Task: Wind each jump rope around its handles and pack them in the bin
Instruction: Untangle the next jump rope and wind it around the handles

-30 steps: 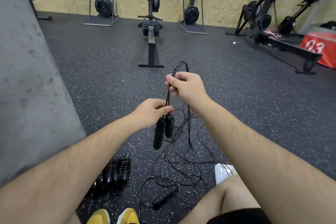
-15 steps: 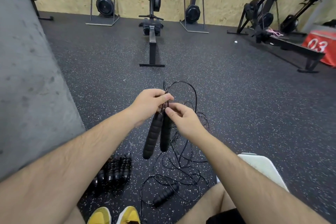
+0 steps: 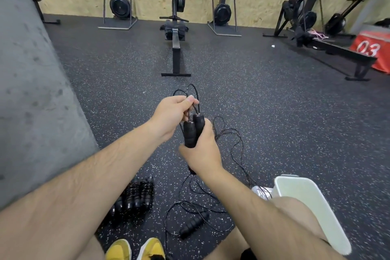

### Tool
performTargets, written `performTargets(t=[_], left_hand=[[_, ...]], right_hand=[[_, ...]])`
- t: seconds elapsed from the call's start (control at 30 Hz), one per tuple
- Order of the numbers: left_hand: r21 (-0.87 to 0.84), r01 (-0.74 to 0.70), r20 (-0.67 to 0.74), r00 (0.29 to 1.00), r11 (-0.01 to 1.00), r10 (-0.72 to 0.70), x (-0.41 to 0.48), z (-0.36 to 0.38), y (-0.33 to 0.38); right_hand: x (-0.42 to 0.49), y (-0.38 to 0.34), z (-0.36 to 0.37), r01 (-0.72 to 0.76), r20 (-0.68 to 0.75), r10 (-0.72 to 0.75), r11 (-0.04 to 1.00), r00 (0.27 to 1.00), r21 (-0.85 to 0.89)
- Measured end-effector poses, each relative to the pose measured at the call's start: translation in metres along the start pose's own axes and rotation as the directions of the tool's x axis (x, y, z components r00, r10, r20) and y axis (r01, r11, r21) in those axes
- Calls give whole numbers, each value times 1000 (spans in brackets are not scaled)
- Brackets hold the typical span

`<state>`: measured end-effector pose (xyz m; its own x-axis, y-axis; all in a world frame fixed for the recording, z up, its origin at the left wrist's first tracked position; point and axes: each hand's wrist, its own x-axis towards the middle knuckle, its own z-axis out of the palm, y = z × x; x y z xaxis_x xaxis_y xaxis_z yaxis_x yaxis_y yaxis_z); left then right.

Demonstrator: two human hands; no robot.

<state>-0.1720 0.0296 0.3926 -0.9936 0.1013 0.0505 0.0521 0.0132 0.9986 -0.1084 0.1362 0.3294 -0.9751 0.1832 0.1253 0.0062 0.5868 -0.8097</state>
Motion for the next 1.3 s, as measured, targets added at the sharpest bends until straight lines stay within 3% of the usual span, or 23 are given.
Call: performTargets(t=[0.03,0.1,0.17,0.2,0.27,0.33,0.43,0.5,0.57,0.67,0.77,0.83,1.03,1.17,1.23,1.3], left_hand=[[65,-3,-24,1000,998,5,0,-2,0],[379,-22,-129,989,925,76,2,-12,1],[731,-66,-170,946,679,276,2,-24,3],[832,-114,-110,925,543,363,-2,-28,6],[905,-290,149,901,310,408,-9,-32,7],[871,-459,384,858,175,341,-14,-30,2],[858,-514,489,831,26,265,-13,-23,-8],[873,-484,452,845,52,285,-14,-19,-5],[885,-455,410,861,95,301,-14,-19,1],[900,-407,345,883,155,318,-14,-23,4],[905,-396,334,887,154,318,-14,-26,3],[903,-394,332,892,168,307,-13,-27,2],[894,-435,382,866,109,323,-16,-25,-1],[888,-456,444,818,-58,365,-17,-23,-4],[890,-453,437,817,-50,376,-18,-21,-1],[909,-416,385,837,-4,389,-18,-21,5]], right_hand=[[2,-1,-2,7,-7,-8,999,1000,-53],[7,-1,-10,67,-8,-70,978,998,-197],[15,-1,-22,157,16,-161,933,987,-324],[19,-2,-28,199,34,-201,907,979,-372],[28,-6,-39,279,80,-273,848,959,-451],[34,-12,-46,380,145,-361,761,921,-526],[40,-19,-49,517,252,-469,609,846,-602],[41,-22,-47,519,246,-491,562,836,-644],[39,-19,-47,411,101,-494,574,863,-708],[39,-12,-53,216,-134,-371,757,919,-616],[36,-9,-60,200,-79,-241,918,967,-343],[35,-10,-60,211,-52,-229,949,972,-235],[34,-12,-61,233,-26,-249,935,968,-268],[35,-14,-61,306,-3,-319,912,948,-275],[31,-14,-59,362,-58,-382,906,922,-219],[25,-12,-54,360,-184,-359,933,915,-32]])
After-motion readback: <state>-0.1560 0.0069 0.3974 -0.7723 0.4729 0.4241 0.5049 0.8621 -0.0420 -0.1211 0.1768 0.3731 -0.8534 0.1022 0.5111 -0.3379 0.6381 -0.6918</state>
